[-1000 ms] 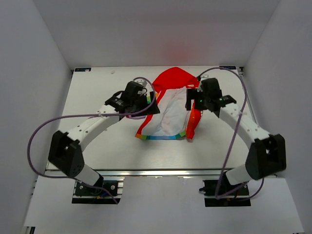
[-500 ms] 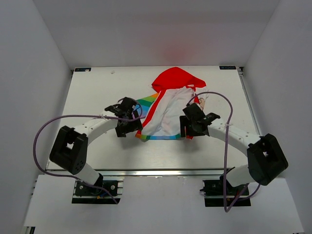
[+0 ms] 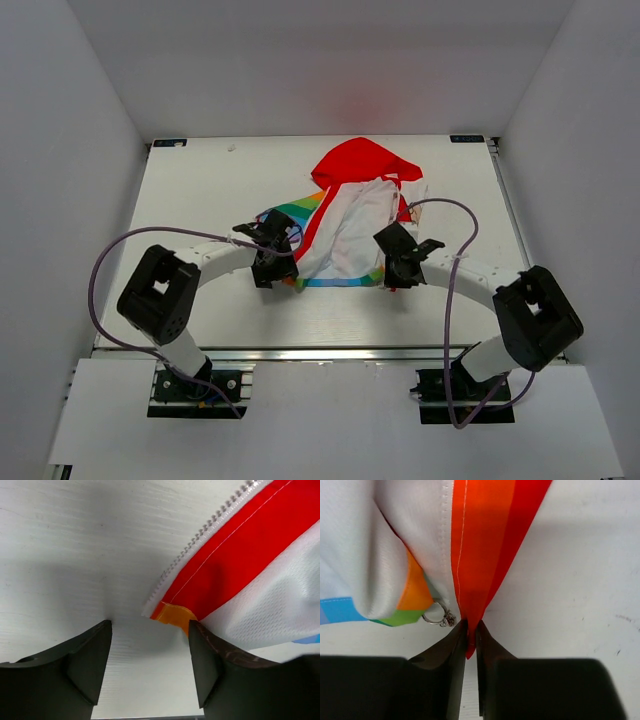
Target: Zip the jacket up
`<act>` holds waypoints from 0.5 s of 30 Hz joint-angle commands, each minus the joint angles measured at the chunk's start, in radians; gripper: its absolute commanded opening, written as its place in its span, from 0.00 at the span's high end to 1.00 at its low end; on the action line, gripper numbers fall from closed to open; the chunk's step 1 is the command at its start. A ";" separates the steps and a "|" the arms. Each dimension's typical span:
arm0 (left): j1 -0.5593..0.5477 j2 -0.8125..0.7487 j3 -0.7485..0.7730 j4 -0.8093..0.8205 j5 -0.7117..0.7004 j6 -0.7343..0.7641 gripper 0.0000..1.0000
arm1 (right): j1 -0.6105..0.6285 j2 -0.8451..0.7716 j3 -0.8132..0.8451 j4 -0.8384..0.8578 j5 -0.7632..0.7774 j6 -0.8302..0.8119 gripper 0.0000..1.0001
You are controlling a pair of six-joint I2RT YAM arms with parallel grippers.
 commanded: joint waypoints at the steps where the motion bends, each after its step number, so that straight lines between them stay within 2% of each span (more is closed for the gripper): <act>1: -0.003 0.048 -0.008 0.044 -0.018 -0.016 0.30 | -0.006 -0.072 -0.036 0.023 0.023 0.035 0.84; 2: -0.003 0.060 -0.003 0.066 -0.012 -0.014 0.34 | -0.009 -0.083 -0.044 0.022 0.020 0.035 0.85; 3: -0.004 0.081 0.001 0.080 0.012 -0.006 0.45 | -0.015 -0.097 -0.054 0.022 0.019 0.034 0.90; 5: -0.006 0.103 0.012 0.113 0.040 0.001 0.59 | -0.027 -0.138 -0.068 0.022 0.011 0.037 0.93; 6: -0.009 0.112 0.015 0.123 0.055 0.012 0.70 | -0.041 -0.152 -0.076 0.022 0.006 0.037 0.99; 7: -0.009 0.123 0.014 0.132 0.077 0.017 1.00 | -0.050 -0.185 -0.093 0.025 -0.006 0.038 1.00; 9: -0.009 0.123 0.011 0.149 0.081 0.030 1.00 | -0.085 -0.222 -0.110 0.034 -0.021 0.037 1.00; 15: -0.009 -0.052 0.101 0.068 -0.113 0.049 1.00 | -0.207 -0.359 -0.128 0.020 -0.115 -0.023 1.00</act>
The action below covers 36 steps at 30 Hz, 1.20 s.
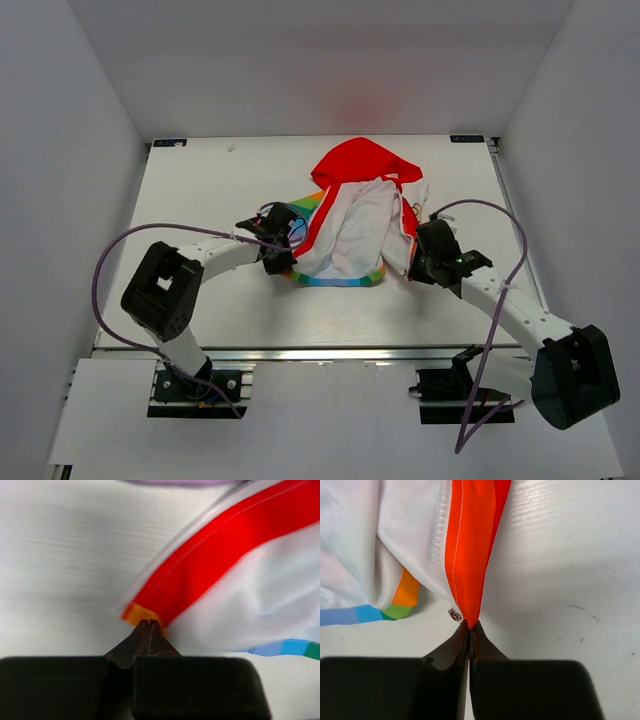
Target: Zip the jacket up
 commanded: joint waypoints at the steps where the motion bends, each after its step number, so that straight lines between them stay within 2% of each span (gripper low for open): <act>1: -0.002 -0.132 0.084 -0.050 -0.149 0.039 1.00 | -0.054 -0.054 0.010 -0.004 -0.079 -0.056 1.00; 3: -0.002 -0.206 0.176 -0.082 -0.218 0.074 1.00 | -0.059 -0.063 0.046 -0.041 -0.101 -0.074 1.00; 5: -0.004 -0.253 0.238 -0.100 -0.220 0.113 1.00 | -0.059 -0.069 0.096 -0.082 -0.141 -0.088 1.00; 9: -0.093 -0.305 0.333 -0.117 -0.255 0.197 1.00 | -0.059 -0.146 0.159 -0.165 -0.140 -0.079 1.00; 13: -0.130 -0.326 0.315 -0.151 -0.237 0.196 1.00 | -0.065 -0.196 0.301 -0.379 0.084 -0.058 1.00; 15: -0.130 -0.332 0.278 -0.159 -0.211 0.164 1.00 | -0.070 -0.193 0.370 -0.424 0.133 -0.059 1.00; 17: -0.130 -0.330 0.194 -0.090 -0.144 0.157 1.00 | -0.076 -0.189 0.368 -0.424 0.146 -0.065 1.00; 18: -0.130 -0.309 0.149 -0.053 -0.058 0.162 0.88 | -0.080 -0.184 0.336 -0.412 0.132 -0.062 1.00; 20: -0.137 -0.255 0.141 0.041 -0.015 0.168 0.82 | -0.097 -0.169 0.299 -0.382 0.106 -0.064 1.00; 22: -0.142 -0.126 0.228 0.055 0.059 0.187 0.82 | -0.113 -0.160 0.245 -0.366 0.083 -0.061 1.00; 28: -0.180 0.173 0.508 0.088 0.145 0.256 0.85 | -0.211 -0.178 0.171 -0.372 0.060 -0.064 1.00; 35: -0.176 0.504 0.778 0.188 0.173 0.273 0.83 | -0.355 -0.216 0.171 -0.388 0.025 -0.123 1.00; 36: -0.173 0.591 0.863 0.182 0.171 0.273 0.84 | -0.363 -0.207 0.173 -0.380 0.017 -0.128 1.00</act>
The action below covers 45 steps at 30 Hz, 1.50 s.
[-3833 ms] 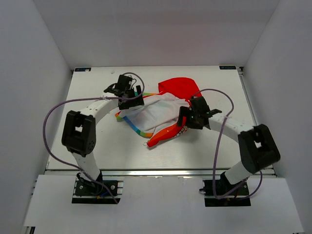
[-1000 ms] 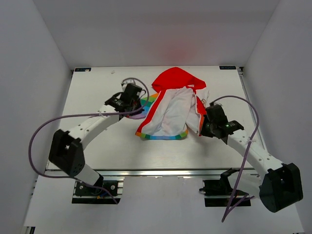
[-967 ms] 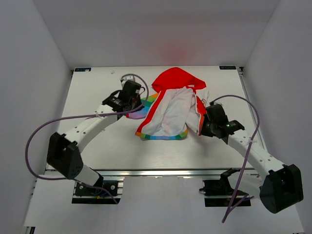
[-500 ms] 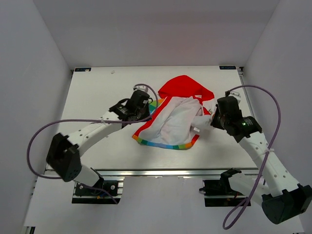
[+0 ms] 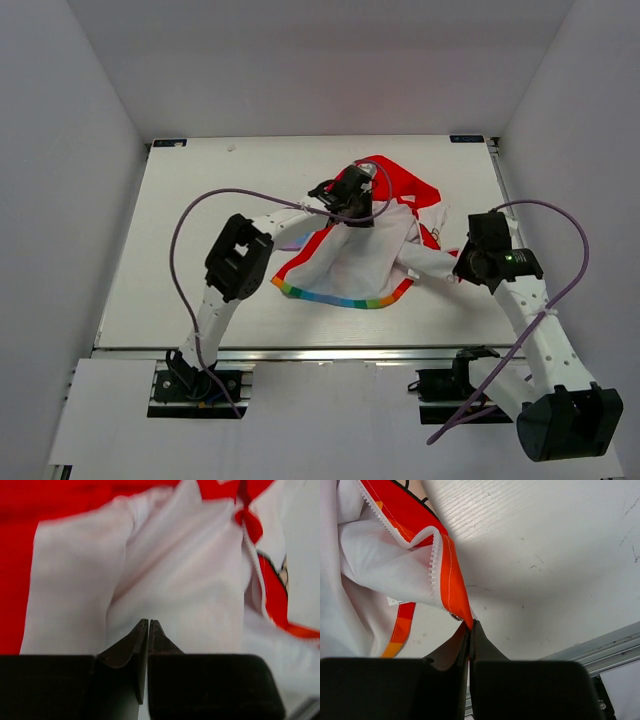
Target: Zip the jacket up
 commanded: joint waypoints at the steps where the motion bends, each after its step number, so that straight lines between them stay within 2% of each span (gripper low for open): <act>1: 0.009 0.151 0.170 0.009 0.024 0.016 0.84 | -0.043 0.010 0.016 0.005 -0.034 -0.047 1.00; 3: 0.027 0.284 0.355 -0.052 0.015 0.008 0.87 | -0.081 0.045 0.023 0.033 -0.059 -0.068 1.00; 5: 0.055 0.343 0.434 -0.101 0.004 -0.016 0.88 | -0.139 0.091 0.033 0.079 -0.085 -0.077 1.00; 8: 0.110 0.383 0.443 -0.053 0.011 -0.064 0.87 | -0.265 0.163 0.076 0.140 -0.169 -0.117 1.00; 10: 0.150 0.399 0.430 -0.025 -0.025 -0.098 0.86 | -0.364 0.217 0.134 0.148 -0.241 -0.125 1.00; 13: 0.197 0.445 0.479 -0.023 -0.079 -0.112 0.86 | -0.447 0.261 0.209 0.186 -0.309 -0.145 1.00; 15: 0.216 0.478 0.524 -0.038 -0.097 -0.112 0.86 | -0.474 0.300 0.250 0.173 -0.339 -0.145 1.00; 19: 0.276 0.521 0.610 -0.005 -0.047 -0.148 0.81 | -0.511 0.314 0.328 0.173 -0.375 -0.169 1.00; 22: 0.294 0.493 0.607 0.058 0.074 -0.130 0.79 | -0.509 0.295 0.343 0.169 -0.515 -0.226 1.00; 23: 0.294 0.458 0.585 0.084 0.111 -0.116 0.75 | -0.509 0.285 0.330 0.185 -0.593 -0.231 1.00; 25: 0.288 0.409 0.548 0.115 0.172 -0.084 0.69 | -0.480 0.260 0.316 0.208 -0.620 -0.244 1.00; 27: 0.283 0.320 0.478 0.119 0.271 -0.058 0.48 | -0.428 0.257 0.336 0.197 -0.548 -0.263 1.00; 29: 0.270 0.251 0.417 0.089 0.370 -0.006 0.29 | -0.318 0.267 0.368 0.185 -0.454 -0.261 1.00; 30: 0.261 0.172 0.356 0.066 0.395 0.029 0.11 | -0.228 0.287 0.385 0.164 -0.417 -0.261 1.00; 31: 0.256 0.125 0.317 0.043 0.415 0.042 0.02 | -0.183 0.300 0.404 0.163 -0.383 -0.258 1.00; 32: 0.254 0.075 0.273 0.017 0.427 0.052 0.02 | -0.140 0.313 0.419 0.151 -0.325 -0.254 1.00; 33: 0.253 0.018 0.155 -0.014 0.429 0.059 0.02 | -0.035 0.324 0.448 0.147 -0.277 -0.255 1.00; 35: 0.253 -0.189 0.018 -0.037 0.391 0.053 0.02 | 0.079 0.364 0.470 0.128 -0.152 -0.257 1.00; 36: 0.253 -0.265 -0.052 -0.055 0.295 0.045 0.02 | 0.203 0.378 0.480 0.125 -0.119 -0.269 1.00; 37: 0.256 -0.415 -0.179 -0.066 0.244 0.019 0.02 | 0.263 0.410 0.481 0.125 -0.096 -0.271 1.00; 38: 0.256 -0.488 -0.235 -0.086 0.187 0.005 0.02 | 0.326 0.431 0.479 0.134 -0.079 -0.271 1.00; 39: 0.257 -0.555 -0.284 -0.106 0.132 -0.013 0.02 | 0.436 0.451 0.470 0.146 -0.086 -0.271 1.00; 40: 0.265 -0.672 -0.355 -0.127 0.026 -0.050 0.02 | 0.484 0.500 0.441 0.166 -0.089 -0.266 1.00; 42: 0.282 -0.754 -0.392 -0.214 -0.095 -0.068 0.02 | 0.589 0.591 0.418 0.198 -0.105 -0.234 0.99; 45: 0.293 -0.837 -0.421 -0.349 -0.194 -0.095 0.02 | 0.658 0.668 0.387 0.251 -0.183 -0.215 0.86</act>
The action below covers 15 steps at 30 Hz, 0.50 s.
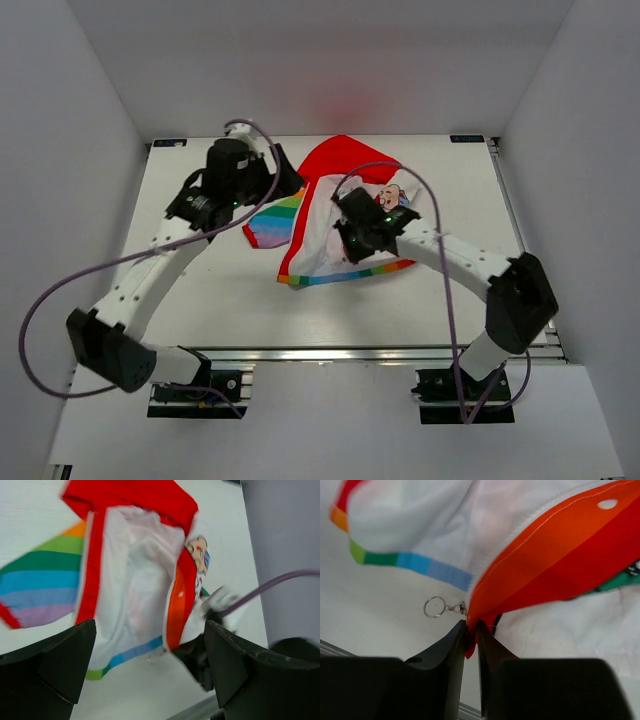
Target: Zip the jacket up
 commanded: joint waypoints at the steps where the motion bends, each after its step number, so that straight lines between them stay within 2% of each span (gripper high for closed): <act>1: 0.019 -0.032 -0.069 -0.200 -0.229 -0.066 0.02 | 0.048 0.073 -0.031 0.038 -0.035 0.023 0.77; 3: 0.021 -0.051 -0.127 -0.184 -0.206 -0.070 0.02 | 0.049 0.070 -0.035 0.057 -0.074 0.020 0.65; 4: 0.021 -0.054 -0.147 -0.167 -0.188 -0.065 0.02 | 0.049 0.040 -0.037 0.070 -0.063 0.017 0.53; 7: 0.021 -0.031 -0.210 -0.075 -0.067 -0.035 0.02 | 0.031 -0.078 -0.054 0.093 -0.035 0.000 0.36; 8: 0.021 -0.008 -0.236 -0.015 0.038 -0.019 0.02 | 0.000 -0.117 -0.075 0.105 -0.060 -0.003 0.33; 10: 0.021 0.018 -0.261 0.048 0.143 0.001 0.02 | -0.058 -0.221 -0.107 0.128 -0.098 0.017 0.25; 11: 0.016 0.032 -0.270 0.101 0.238 0.009 0.02 | -0.102 -0.253 -0.126 0.162 -0.155 0.035 0.23; 12: -0.003 0.049 -0.272 0.117 0.261 0.018 0.02 | -0.211 -0.296 -0.161 0.173 -0.213 0.049 0.17; 13: -0.020 0.088 -0.261 0.126 0.269 0.028 0.02 | -0.274 -0.306 -0.173 0.180 -0.250 0.063 0.17; 14: -0.042 0.112 -0.244 0.119 0.269 0.042 0.02 | -0.388 -0.307 -0.181 0.185 -0.296 0.074 0.16; 15: -0.086 0.136 -0.198 0.108 0.250 0.064 0.02 | -0.440 -0.289 -0.173 0.176 -0.293 0.092 0.17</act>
